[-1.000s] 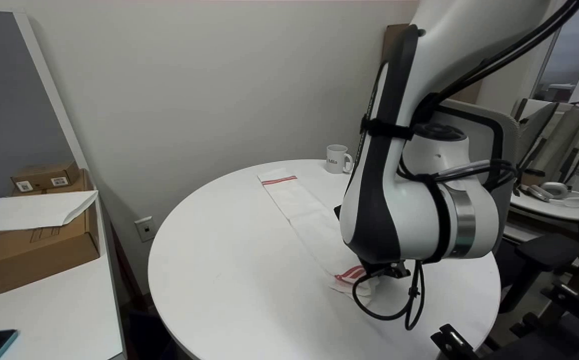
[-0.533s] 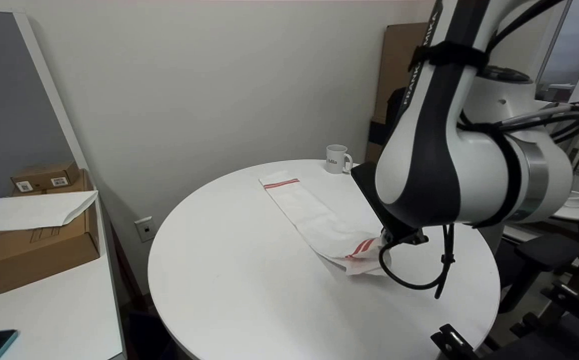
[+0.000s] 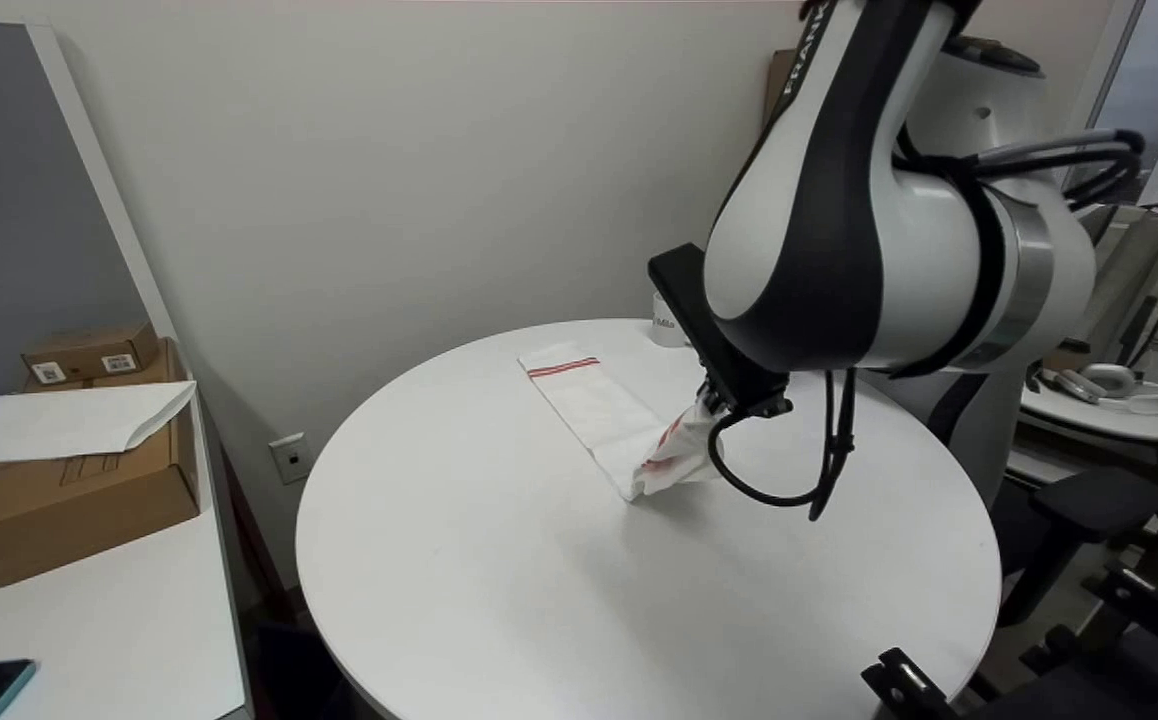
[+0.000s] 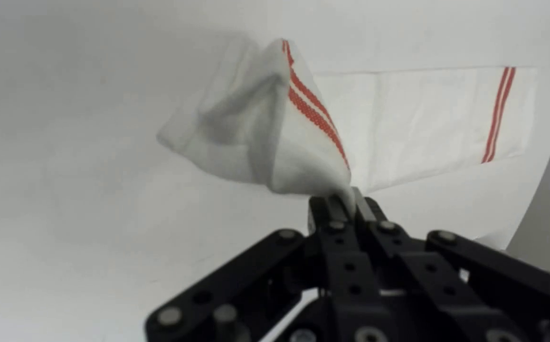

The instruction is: Fold the red and white cloth neatly

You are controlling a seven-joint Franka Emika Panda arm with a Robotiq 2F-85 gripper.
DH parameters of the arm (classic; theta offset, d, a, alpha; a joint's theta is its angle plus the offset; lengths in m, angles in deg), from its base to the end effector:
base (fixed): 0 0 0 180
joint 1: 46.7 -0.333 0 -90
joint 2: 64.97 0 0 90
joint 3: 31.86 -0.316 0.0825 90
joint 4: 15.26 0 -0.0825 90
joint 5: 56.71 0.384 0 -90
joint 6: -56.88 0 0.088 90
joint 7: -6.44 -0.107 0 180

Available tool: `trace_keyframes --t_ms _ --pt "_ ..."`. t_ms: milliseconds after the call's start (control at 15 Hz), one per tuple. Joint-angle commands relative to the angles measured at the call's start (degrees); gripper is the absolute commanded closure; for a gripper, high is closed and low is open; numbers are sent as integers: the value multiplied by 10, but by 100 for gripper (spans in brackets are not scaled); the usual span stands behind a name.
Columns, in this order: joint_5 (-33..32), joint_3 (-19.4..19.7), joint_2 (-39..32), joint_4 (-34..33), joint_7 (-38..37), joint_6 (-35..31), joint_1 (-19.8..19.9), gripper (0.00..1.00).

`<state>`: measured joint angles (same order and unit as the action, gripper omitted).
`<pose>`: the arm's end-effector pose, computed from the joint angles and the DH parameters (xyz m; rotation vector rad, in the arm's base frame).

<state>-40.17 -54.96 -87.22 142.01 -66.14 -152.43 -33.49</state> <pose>0.4081 0.0470 0.1697 -2.0236 1.7980 -0.4799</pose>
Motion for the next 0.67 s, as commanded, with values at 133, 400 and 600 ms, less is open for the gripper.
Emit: trace_keyframes --t_ms 133,400,600 --pt "-51 -113 44 14 -6 0 76 99" --pt "-72 -182 53 4 -11 1 120 99" --pt "-88 -233 57 -1 -13 4 153 99"
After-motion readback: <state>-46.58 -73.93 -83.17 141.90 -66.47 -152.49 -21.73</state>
